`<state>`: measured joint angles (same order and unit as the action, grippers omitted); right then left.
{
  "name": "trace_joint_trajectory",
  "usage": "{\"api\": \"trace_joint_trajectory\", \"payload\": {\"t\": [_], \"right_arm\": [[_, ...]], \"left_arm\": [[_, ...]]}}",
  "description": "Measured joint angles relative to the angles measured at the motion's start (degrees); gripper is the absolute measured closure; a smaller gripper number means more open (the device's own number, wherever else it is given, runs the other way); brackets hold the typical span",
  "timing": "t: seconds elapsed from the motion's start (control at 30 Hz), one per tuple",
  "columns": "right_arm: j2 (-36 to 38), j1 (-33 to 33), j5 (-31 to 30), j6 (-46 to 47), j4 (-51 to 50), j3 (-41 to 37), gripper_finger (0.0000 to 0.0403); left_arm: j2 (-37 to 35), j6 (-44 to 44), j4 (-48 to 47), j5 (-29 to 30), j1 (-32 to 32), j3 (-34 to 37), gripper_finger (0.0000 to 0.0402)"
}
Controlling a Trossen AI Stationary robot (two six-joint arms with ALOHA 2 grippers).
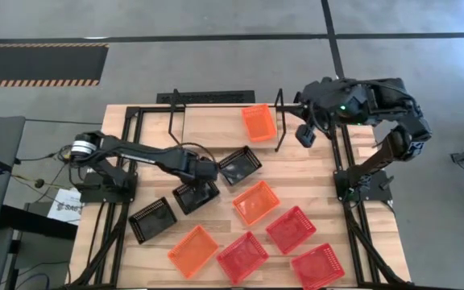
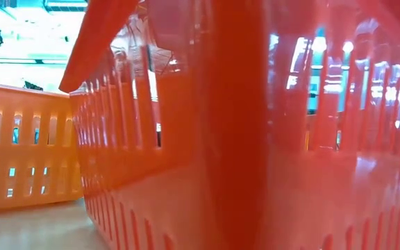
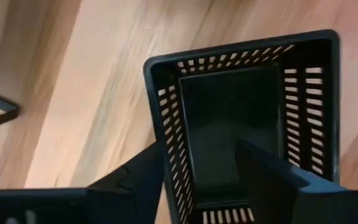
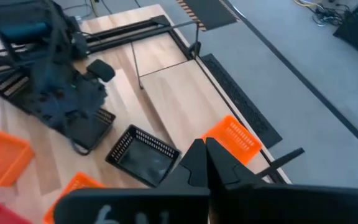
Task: Stack baskets on shelf by color
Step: Put the middle black bin on the shelf
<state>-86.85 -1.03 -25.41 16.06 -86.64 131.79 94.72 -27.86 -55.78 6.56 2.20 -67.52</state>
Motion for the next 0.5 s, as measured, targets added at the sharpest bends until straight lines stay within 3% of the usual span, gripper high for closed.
{"api": "trace_joint_trajectory", "payload": {"t": [0.17,0.5], "right_arm": [[1.2,-3.4,0.0,-0.1,-0.1,0.0,0.0403],[1.7,-7.4,0.0,-0.1,-0.4,0.0,0.0403]], "left_arm": [[3.0,-1.8,-2.5,-0.7,-1.0,-0.2,0.0182],[3.4,-6.1,-4.5,-2.6,-4.2,-5.1,0.0181]]}}
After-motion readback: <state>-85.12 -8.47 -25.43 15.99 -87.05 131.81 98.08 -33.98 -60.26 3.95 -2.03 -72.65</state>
